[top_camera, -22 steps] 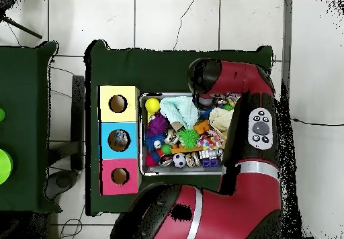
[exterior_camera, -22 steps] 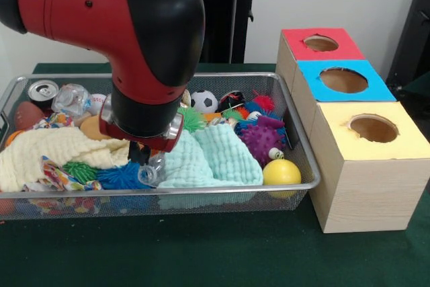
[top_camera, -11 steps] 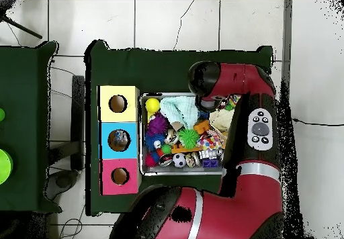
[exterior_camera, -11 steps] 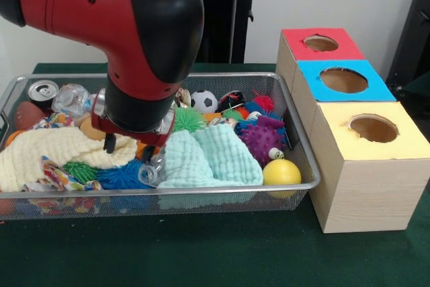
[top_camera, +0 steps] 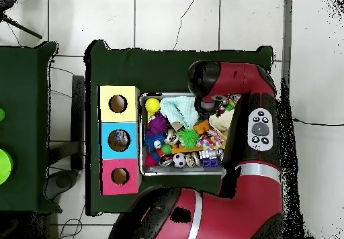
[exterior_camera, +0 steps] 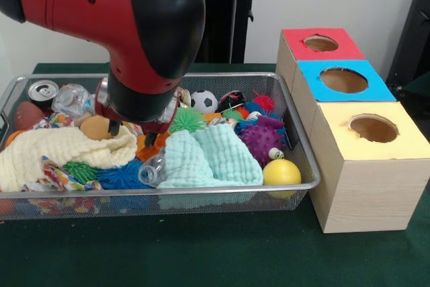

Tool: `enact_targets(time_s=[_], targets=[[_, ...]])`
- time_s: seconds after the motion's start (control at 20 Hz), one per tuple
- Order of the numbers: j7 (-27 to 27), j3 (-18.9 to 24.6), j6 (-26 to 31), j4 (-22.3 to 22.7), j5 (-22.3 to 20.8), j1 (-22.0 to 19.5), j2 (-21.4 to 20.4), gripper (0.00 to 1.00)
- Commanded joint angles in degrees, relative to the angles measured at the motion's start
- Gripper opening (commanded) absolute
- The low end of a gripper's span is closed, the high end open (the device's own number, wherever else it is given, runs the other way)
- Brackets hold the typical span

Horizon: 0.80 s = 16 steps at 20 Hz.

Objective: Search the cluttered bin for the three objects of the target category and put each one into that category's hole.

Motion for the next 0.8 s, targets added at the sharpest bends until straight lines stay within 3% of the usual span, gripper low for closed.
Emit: enact_targets(time_s=[0.05, 0.4, 0.8], targets=[[-10.4, 3.0, 9.8, 6.5, -0.1, -0.8, -2.4, 1.0], [-7.2, 3.7, 13.2, 7.3, 0.8, -1.2, -0.5, 1.0], [4.8, 1.3, 13.8, 8.1, 4.3, 0.1, -1.4, 1.0]])
